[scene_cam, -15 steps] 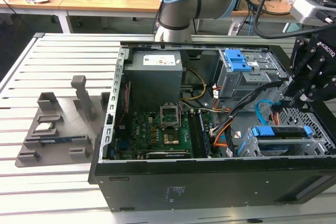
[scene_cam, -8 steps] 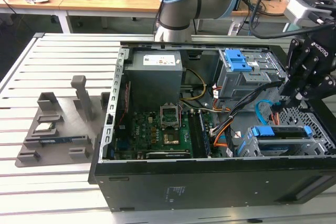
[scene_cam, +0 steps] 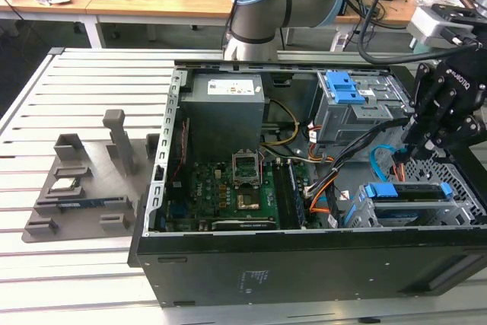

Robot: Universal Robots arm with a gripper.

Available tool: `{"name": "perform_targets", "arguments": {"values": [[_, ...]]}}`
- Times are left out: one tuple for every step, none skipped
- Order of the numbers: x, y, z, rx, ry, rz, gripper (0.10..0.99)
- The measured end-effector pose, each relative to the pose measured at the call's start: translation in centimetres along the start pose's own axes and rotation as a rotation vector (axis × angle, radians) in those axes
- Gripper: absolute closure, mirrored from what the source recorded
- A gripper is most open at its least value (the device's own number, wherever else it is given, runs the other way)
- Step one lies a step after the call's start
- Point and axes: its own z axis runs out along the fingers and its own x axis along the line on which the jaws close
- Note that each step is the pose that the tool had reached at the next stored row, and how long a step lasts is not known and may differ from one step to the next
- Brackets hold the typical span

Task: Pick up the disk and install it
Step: 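Insert the first disk wire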

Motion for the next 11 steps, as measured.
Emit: {"name": "perform_targets", "arguments": {"values": [[0.00,0.00,0.00,0.000,0.0004,0.000,0.725],[0.00,0.00,0.01,0.000,0.0009,0.000,0.725],[0.00,0.00,0.00,0.000,0.0017,0.000,0.741],[0.00,0.00,0.00,0.000,0.0022,0.000,0.871],[0.00,0.00,0.00,0.000,0.0025,0.000,0.871],[0.00,0.00,0.01,0.000,0.0027,0.000,0.918],[0.00,0.00,0.01,0.000,0.0032,0.000,0.918],[0.00,0.00,0.00,0.000,0.0036,0.000,0.918],[0.00,0.00,0.00,0.000,0.0039,0.000,0.918],[0.00,0.00,0.00,0.000,0.0042,0.000,0.918],[0.00,0.00,0.00,0.000,0.0046,0.000,0.918]]}}
